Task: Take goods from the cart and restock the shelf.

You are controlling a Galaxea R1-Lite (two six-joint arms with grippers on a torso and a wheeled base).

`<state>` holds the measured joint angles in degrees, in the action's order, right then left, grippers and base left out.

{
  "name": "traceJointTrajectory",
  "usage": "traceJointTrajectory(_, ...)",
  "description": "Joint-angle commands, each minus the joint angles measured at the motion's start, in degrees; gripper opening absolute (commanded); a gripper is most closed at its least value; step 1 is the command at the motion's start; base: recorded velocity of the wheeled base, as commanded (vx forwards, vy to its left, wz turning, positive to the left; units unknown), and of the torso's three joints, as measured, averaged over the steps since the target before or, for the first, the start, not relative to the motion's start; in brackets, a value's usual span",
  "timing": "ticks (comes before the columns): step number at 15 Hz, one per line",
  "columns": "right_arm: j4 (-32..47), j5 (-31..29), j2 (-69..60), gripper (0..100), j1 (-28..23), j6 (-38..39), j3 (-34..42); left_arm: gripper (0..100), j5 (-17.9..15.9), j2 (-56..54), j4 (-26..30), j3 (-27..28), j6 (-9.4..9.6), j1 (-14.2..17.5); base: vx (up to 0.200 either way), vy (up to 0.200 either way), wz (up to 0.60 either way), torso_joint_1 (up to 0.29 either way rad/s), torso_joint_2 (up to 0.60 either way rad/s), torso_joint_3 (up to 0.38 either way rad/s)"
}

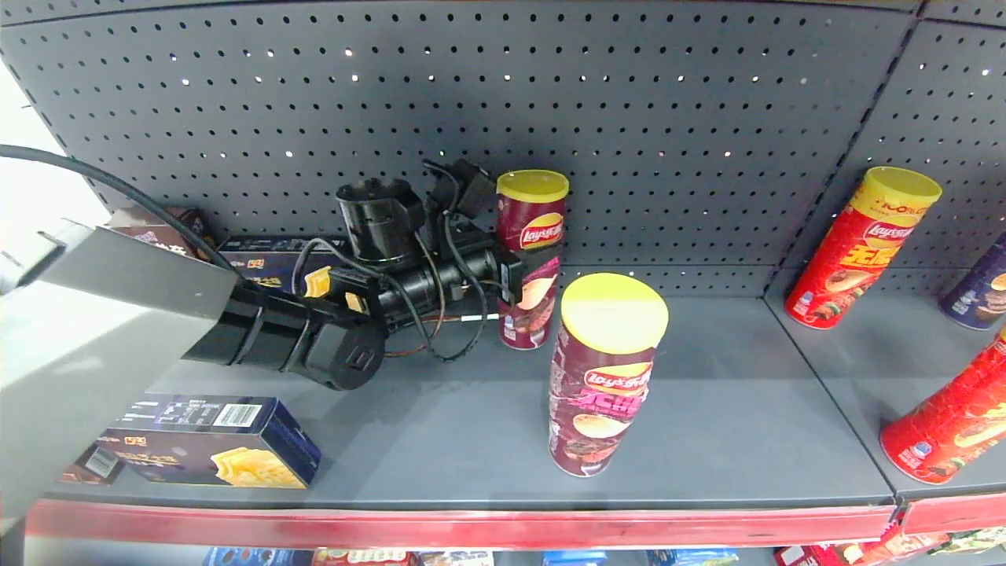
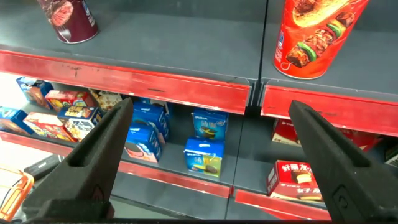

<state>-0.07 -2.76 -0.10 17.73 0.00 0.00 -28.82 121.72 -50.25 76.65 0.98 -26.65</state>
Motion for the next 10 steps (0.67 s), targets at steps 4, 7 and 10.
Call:
traceJointTrajectory(4,-0.01,0.03,0.1,100,0.03,-0.09,0.0,0,-0.1,4.05,-0.02,5.52,-0.01,-0.51,0.0,0.0,0.0,0.0,0.0,0.0)
traceJointTrajectory(7,-0.01,-0.06,0.1,100,0.03,0.0,0.0,0,-0.01,5.19,-0.38,6.14,-0.01,-0.86,0.0,0.0,0.0,0.0,0.0,0.0)
traceJointTrajectory(10,-0.01,-0.06,0.1,100,0.03,0.0,0.0,100,-0.01,5.45,-0.55,6.31,0.08,-1.21,0.0,0.0,0.0,0.0,0.0,0.0)
